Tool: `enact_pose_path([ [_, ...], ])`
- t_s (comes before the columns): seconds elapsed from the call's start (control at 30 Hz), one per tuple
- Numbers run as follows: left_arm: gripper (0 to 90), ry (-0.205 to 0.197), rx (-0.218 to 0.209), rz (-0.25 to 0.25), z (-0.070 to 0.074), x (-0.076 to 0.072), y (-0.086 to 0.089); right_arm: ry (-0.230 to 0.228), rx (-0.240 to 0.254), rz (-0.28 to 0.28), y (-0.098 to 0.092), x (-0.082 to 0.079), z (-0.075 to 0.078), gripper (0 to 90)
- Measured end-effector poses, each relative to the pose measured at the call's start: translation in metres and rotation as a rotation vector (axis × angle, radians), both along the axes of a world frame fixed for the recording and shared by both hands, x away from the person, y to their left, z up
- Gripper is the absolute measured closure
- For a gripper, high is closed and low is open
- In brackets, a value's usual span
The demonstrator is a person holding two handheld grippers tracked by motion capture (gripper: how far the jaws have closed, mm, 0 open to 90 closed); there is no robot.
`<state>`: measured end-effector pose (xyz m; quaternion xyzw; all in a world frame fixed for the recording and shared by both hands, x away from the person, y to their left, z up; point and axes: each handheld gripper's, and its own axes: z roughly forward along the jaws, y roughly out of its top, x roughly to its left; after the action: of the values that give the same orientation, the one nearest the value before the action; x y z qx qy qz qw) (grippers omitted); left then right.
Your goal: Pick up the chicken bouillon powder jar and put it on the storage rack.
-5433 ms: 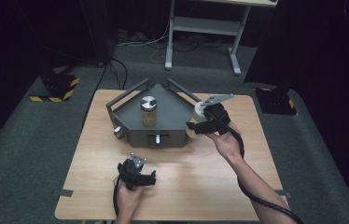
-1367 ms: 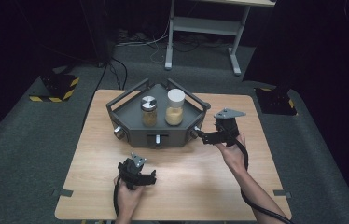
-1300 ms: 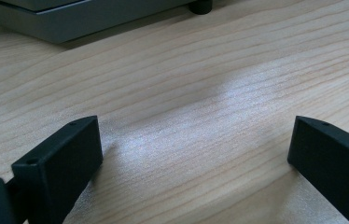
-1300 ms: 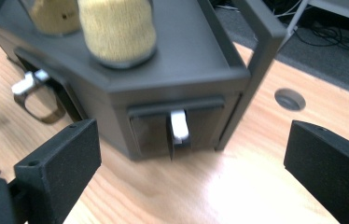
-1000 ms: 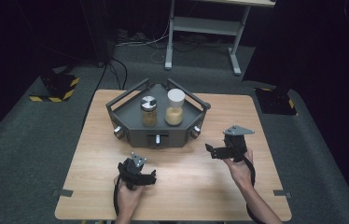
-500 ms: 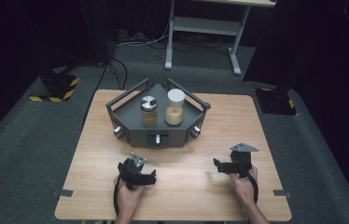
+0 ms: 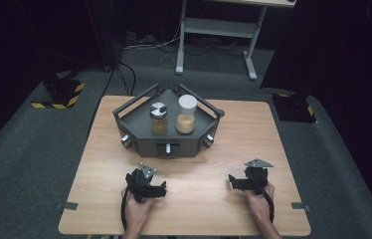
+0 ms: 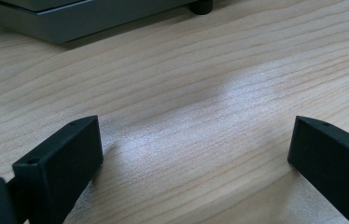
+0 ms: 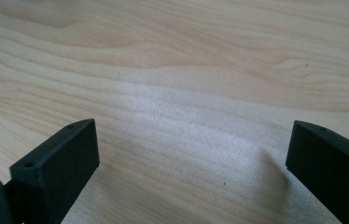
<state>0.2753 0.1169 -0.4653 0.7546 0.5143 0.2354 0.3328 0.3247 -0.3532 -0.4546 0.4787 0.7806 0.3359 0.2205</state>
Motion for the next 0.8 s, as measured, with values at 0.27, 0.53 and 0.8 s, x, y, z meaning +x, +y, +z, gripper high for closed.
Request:
enact_pose_path([
  [0.27,3.1,0.000,-0.001,0.004,-0.0001,-0.0003,-0.0003,-0.012,-0.008,-0.003,0.0016,-0.0031,-0.0021,1.3],
  [0.53,3.2,0.000,-0.001,0.005,-0.0001,-0.0004,-0.0004,-0.012,-0.006,-0.002,0.0012,-0.0030,-0.0023,1.3],
  [0.8,3.4,-0.001,0.000,0.007,-0.0001,-0.0006,-0.0007,-0.012,-0.006,-0.002,0.0011,-0.0030,-0.0023,1.3],
])
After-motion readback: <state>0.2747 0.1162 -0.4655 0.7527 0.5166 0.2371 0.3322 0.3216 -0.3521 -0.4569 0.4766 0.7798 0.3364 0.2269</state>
